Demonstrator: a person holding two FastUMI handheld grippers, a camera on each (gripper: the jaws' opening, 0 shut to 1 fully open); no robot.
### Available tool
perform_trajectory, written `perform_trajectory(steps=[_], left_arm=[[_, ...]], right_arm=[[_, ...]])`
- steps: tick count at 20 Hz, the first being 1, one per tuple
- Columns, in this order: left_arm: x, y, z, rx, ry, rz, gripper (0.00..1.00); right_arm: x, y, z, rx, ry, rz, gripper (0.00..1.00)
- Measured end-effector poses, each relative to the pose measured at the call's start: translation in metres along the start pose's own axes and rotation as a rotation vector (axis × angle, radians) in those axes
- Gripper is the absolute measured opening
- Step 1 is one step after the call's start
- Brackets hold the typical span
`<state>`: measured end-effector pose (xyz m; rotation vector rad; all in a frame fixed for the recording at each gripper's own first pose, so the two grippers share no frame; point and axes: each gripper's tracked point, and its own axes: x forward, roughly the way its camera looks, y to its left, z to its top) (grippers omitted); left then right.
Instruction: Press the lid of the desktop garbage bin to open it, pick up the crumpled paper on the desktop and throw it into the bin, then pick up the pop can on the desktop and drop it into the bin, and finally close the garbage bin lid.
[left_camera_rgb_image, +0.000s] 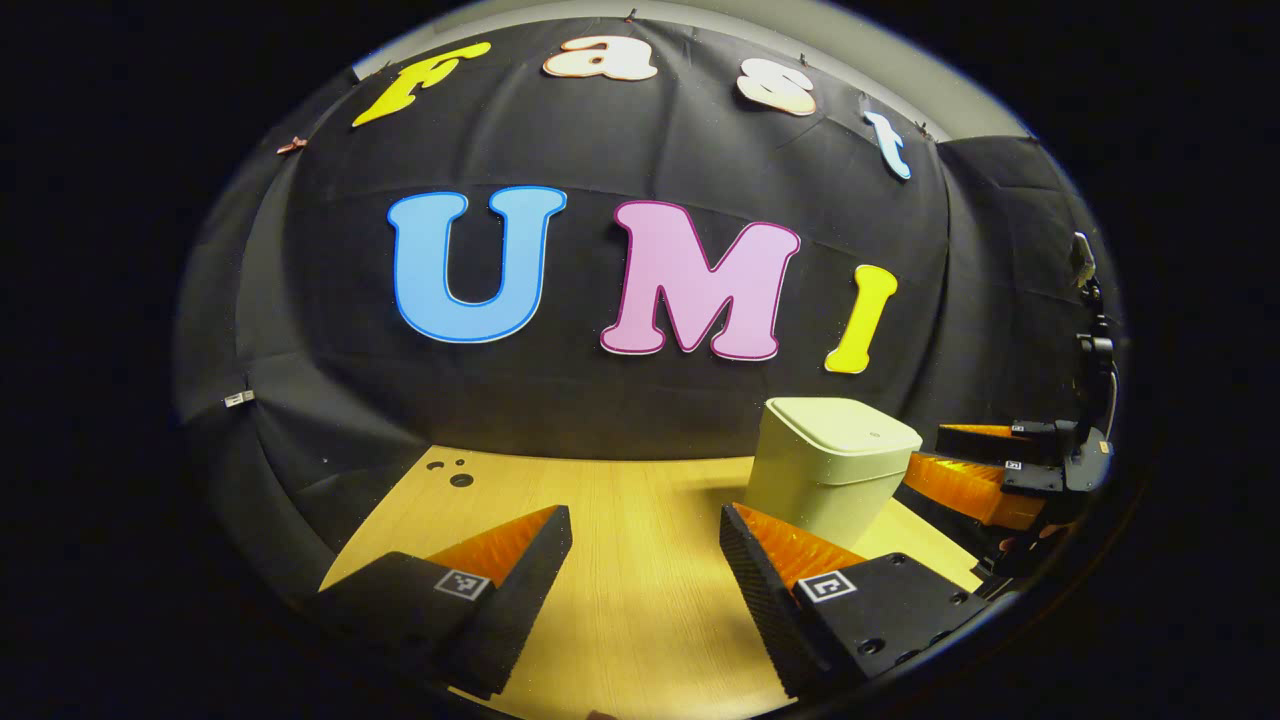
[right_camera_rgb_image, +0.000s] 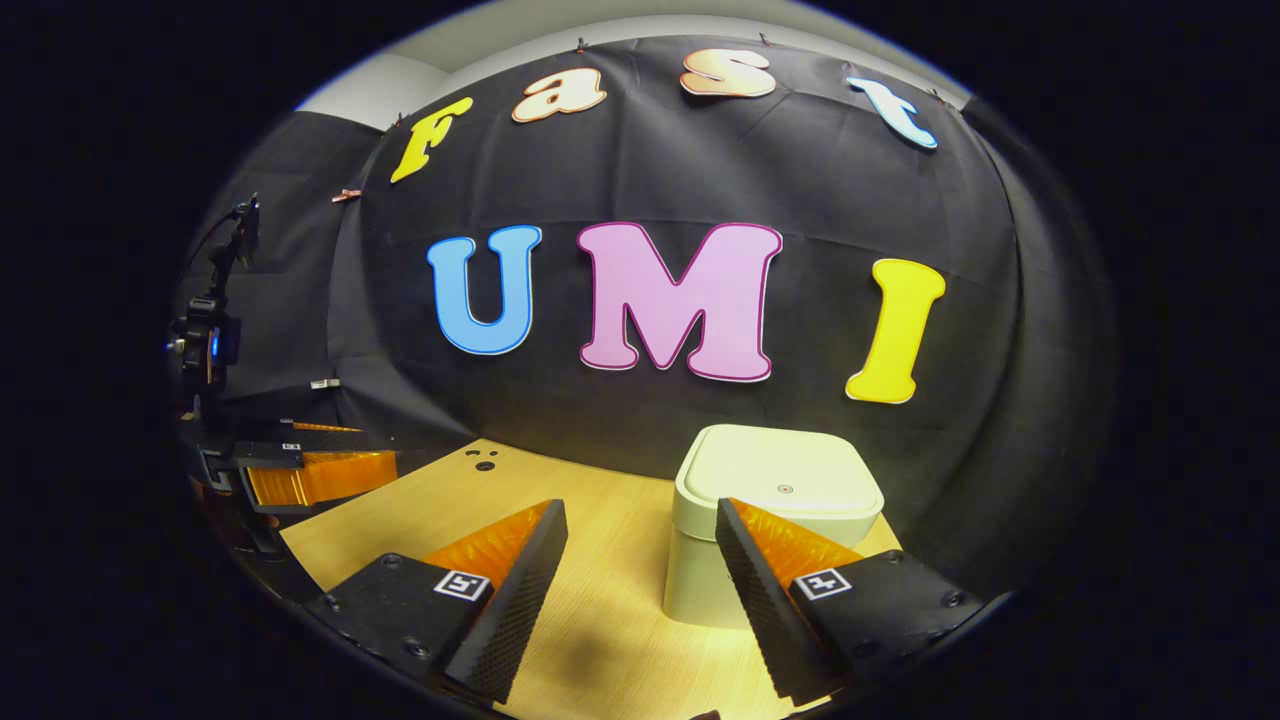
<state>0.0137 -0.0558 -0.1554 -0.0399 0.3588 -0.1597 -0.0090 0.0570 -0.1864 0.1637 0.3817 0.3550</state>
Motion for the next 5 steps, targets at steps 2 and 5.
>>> perform_trajectory(steps=[2,5], left_arm=[[0.0055,-0.0018,-0.0015,0.015,0.004,0.011,0.96],[0.0115,-0.0073,-0.0028,0.024,0.006,0.016,0.96]], right_arm=[[0.0014,-0.0042,-0.0026,0.008,0.001,0.003,0.94],[0.0061,-0.0091,-0.0106,0.012,0.013,0.002,0.94]])
